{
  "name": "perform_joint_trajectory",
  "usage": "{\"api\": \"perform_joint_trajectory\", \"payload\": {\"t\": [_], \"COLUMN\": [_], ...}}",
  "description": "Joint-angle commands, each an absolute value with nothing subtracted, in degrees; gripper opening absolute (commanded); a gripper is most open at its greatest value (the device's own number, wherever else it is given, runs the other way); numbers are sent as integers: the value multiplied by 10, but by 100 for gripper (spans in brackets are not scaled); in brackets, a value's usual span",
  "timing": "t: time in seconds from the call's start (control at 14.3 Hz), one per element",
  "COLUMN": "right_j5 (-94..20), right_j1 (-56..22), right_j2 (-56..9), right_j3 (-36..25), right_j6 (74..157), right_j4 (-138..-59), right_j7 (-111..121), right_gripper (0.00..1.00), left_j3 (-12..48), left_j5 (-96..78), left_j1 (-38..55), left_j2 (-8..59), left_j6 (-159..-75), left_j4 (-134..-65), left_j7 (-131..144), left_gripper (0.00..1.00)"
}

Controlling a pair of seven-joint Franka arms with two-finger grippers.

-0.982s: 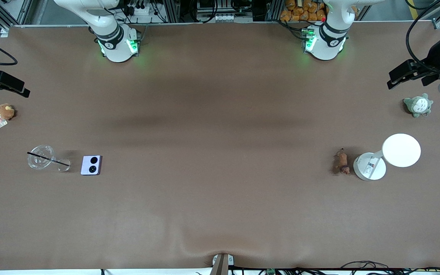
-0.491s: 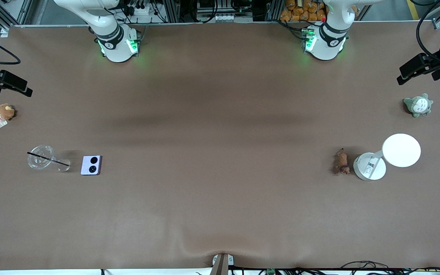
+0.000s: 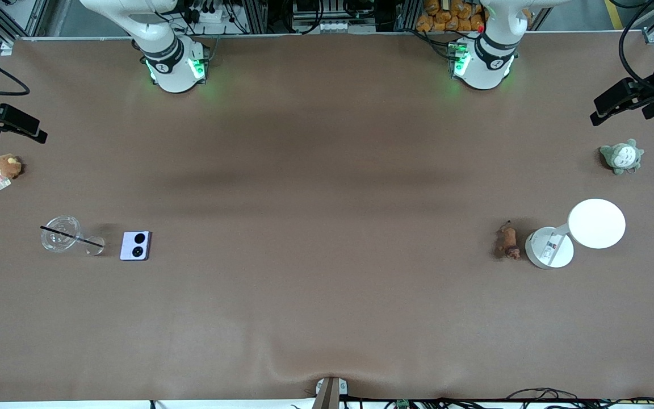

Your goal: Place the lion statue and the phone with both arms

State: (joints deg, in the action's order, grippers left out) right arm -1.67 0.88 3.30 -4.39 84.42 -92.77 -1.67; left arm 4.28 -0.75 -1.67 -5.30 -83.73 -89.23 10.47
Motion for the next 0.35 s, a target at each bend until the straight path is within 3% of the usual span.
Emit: {"api": "perform_joint_trajectory", "payload": {"t": [0.0, 0.28], "right_j5": [-9, -8], "right_j1": [5, -7], "right_j2": [46, 46], "right_j3": [-41, -40], "right_j6": [845, 845], "right_j4": [-943, -941], "right_j7": [-13, -13], "right_gripper": [100, 100], "left_j3": [43, 47], "left_j5": [5, 6], "left_j1": [-18, -17], "left_j2": [-60, -60], "left_j6": [-830, -830], "left_j4": [-885, -885], "left_j7": [98, 98], "left_gripper": [100, 100]}}
